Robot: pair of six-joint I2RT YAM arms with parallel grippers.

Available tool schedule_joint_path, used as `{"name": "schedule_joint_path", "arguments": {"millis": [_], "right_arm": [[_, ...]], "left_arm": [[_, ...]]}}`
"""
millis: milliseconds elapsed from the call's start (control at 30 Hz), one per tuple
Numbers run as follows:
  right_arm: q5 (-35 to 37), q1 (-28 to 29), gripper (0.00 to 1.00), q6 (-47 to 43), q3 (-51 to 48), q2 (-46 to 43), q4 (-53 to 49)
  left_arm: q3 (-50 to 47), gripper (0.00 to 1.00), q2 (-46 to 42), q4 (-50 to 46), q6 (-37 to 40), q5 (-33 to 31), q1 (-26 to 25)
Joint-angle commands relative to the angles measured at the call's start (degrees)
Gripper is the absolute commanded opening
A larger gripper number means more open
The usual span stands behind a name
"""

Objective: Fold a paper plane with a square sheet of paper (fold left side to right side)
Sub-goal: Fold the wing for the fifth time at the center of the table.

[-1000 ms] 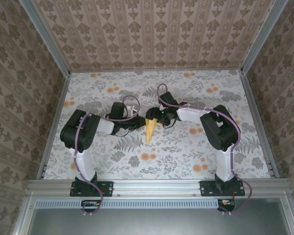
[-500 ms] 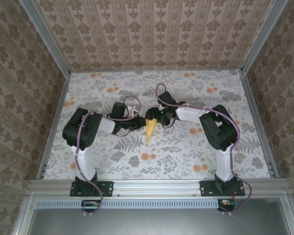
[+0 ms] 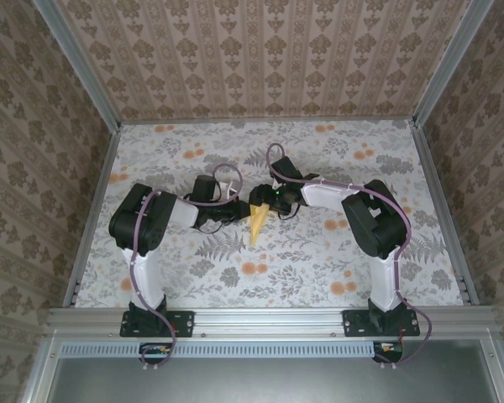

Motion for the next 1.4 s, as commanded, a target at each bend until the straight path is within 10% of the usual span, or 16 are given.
{"name": "schedule_joint_path", "arguments": {"millis": [0,1367], "right_arm": [[1.8,0.9,0.76,-0.7,-1.0,4.2,-6.1],[-1.4,-2.2,0.67,-2.1,-9.0,-9.5,3.8]], "left_arm": [[1.6,0.00,1.4,-1.2,2.3,-0.1,0.5],[2.0,0.00,2.7,-13.0,9.8,-7.6,1.0]]}}
